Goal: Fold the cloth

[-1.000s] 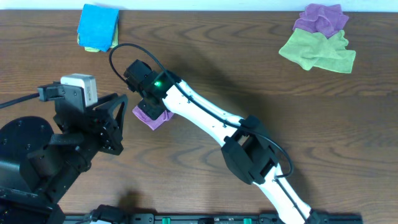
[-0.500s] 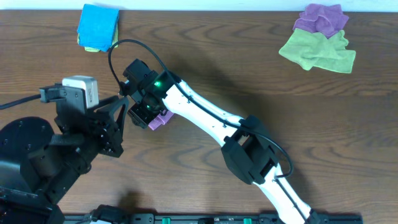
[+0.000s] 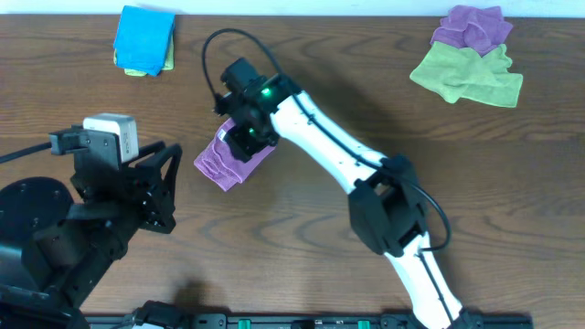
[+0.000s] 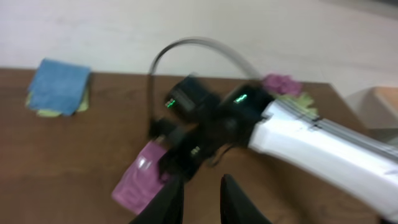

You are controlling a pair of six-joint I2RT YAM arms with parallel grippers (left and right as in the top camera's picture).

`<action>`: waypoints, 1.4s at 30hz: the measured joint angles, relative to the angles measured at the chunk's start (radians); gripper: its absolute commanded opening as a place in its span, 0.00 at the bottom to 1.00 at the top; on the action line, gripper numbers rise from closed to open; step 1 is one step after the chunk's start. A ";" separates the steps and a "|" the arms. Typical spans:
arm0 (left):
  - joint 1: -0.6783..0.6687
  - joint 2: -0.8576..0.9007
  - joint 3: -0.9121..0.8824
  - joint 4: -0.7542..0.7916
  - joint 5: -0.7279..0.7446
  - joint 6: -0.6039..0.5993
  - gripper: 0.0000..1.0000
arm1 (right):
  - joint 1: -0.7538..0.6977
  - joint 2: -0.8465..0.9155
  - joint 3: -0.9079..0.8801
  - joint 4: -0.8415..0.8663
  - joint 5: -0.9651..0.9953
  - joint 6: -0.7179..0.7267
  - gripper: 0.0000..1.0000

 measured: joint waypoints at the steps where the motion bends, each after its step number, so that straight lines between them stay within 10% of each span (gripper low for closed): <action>1: 0.000 0.000 0.000 -0.012 -0.014 0.000 0.22 | -0.007 -0.015 0.000 -0.013 0.014 -0.003 0.62; 18: 0.000 0.000 -0.278 -0.074 -0.146 -0.089 0.32 | -0.125 -0.168 0.002 -0.158 0.155 -0.092 0.62; 20: 0.000 0.000 -0.350 -0.042 -0.157 -0.121 0.34 | -0.137 -0.168 0.002 -0.134 0.161 -0.094 0.51; 23: 0.000 0.002 -0.472 0.038 -0.167 -0.186 0.39 | -0.141 -0.168 0.002 -0.100 0.164 -0.108 0.02; 42: 0.000 0.004 -0.893 0.379 -0.164 -0.515 0.56 | -0.096 -0.014 0.002 0.092 0.100 -0.130 0.01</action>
